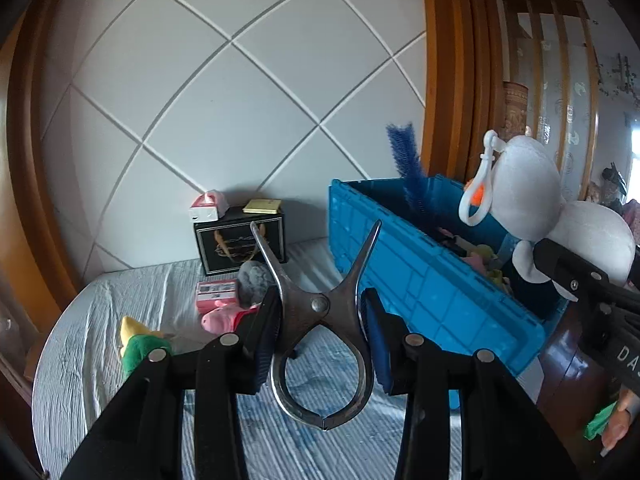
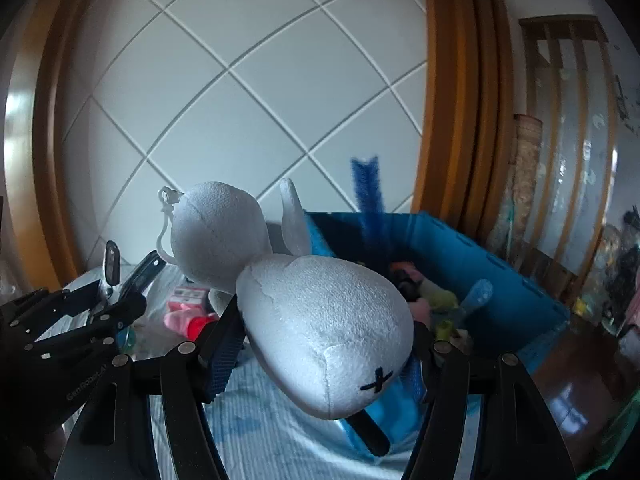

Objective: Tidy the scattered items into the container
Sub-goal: 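Lift the scissors and white duck plush and carry both over the blue container, then open left tool releasing the scissors while right tool drops the white duck inside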

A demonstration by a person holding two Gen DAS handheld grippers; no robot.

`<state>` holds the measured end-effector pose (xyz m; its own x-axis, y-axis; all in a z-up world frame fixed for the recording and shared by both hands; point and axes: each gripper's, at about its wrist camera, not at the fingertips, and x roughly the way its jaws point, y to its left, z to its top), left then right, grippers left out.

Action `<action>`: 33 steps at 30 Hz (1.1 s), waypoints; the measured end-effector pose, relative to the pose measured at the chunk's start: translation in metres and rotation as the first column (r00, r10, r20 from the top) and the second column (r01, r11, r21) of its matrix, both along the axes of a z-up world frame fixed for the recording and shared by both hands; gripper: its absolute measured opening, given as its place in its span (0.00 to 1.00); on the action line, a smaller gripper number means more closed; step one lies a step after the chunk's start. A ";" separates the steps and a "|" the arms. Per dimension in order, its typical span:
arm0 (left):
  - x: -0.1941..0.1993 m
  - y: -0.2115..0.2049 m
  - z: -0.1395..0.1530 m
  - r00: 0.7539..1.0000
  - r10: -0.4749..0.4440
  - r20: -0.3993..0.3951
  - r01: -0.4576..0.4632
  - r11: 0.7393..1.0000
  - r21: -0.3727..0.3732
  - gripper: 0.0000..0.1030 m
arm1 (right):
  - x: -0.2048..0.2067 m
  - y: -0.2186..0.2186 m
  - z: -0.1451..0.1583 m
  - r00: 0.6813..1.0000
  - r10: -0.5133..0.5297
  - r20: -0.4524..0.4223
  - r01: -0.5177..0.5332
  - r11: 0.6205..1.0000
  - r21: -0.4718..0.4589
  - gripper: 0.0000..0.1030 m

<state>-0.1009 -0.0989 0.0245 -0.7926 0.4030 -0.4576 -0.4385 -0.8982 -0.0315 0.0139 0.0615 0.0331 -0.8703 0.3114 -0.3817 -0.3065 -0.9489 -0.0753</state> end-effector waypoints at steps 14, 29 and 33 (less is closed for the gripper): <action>-0.012 0.176 0.036 0.975 -0.208 -0.081 0.209 0.978 0.008 0.39 | 0.021 0.163 0.028 0.974 -0.223 -0.048 0.223 0.975 0.004 0.65; -0.107 0.360 0.010 0.967 -0.115 0.226 0.140 0.985 -0.096 0.39 | -0.111 0.334 -0.007 0.980 -0.092 0.179 0.100 0.994 -0.036 0.66; -0.140 0.397 -0.022 0.940 -0.034 0.339 0.098 0.980 -0.175 0.39 | -0.156 0.369 -0.021 0.959 -0.041 0.279 0.064 0.995 -0.071 0.66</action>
